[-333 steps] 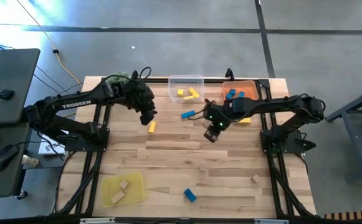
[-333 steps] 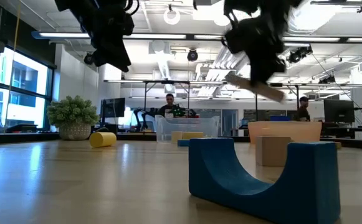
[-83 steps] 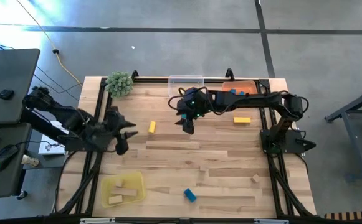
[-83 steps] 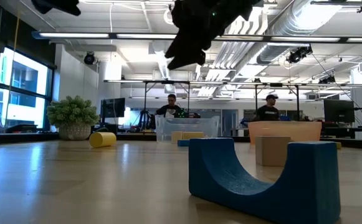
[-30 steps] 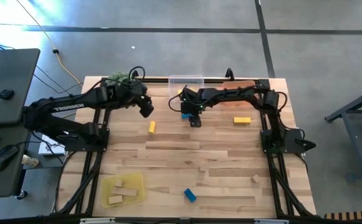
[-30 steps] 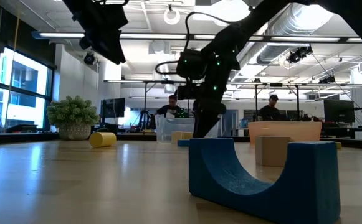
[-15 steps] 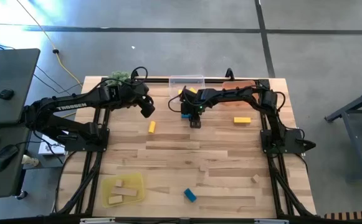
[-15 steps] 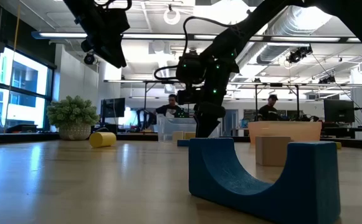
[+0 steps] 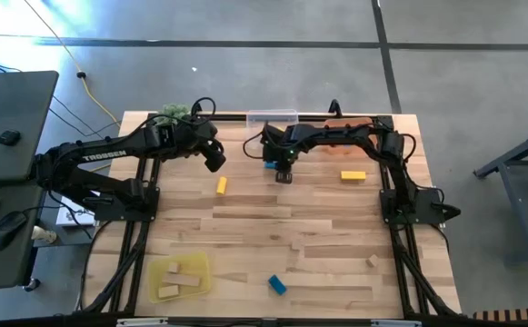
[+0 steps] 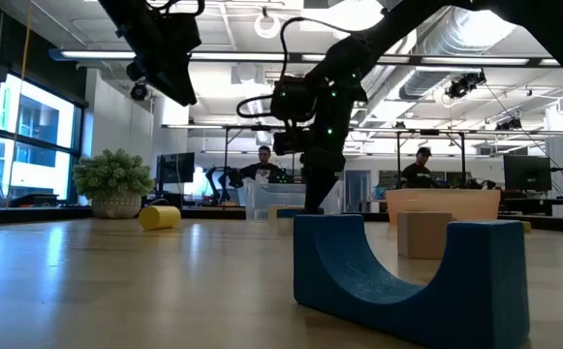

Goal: Sort & place blocks by color
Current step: Put the blue block into the orange bin

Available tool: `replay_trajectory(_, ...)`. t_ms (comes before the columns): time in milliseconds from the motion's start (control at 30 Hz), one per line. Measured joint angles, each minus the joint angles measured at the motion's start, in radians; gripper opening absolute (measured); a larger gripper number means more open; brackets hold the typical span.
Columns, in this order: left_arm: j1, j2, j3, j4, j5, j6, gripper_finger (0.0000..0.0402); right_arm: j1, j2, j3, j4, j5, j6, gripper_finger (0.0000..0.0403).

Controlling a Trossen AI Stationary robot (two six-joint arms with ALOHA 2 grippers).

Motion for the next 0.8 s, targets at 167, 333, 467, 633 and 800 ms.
replay_trajectory(167,0.0,0.0,0.0,0.0,0.0,0.0,0.0142,0.0,0.0,0.086,-0.153,0.004,0.02,0.0079)
replay_trajectory(333,0.0,0.0,0.0,0.0,0.0,0.0,0.0142,0.0,-0.001,0.155,-0.288,0.004,0.042,0.008)
replay_trajectory(467,0.0,0.0,0.0,0.0,0.0,0.0,0.0142,0.0,-0.003,0.183,-0.388,0.026,0.076,0.0081)
replay_trajectory(633,0.0,0.0,0.0,0.0,0.0,0.0,0.0142,-0.002,-0.003,0.184,-0.498,0.104,0.106,0.0081)
replay_trajectory(800,0.007,0.0,0.0,0.0,0.001,0.0,0.0142,-0.014,-0.013,0.178,-0.577,0.116,0.133,0.0081)
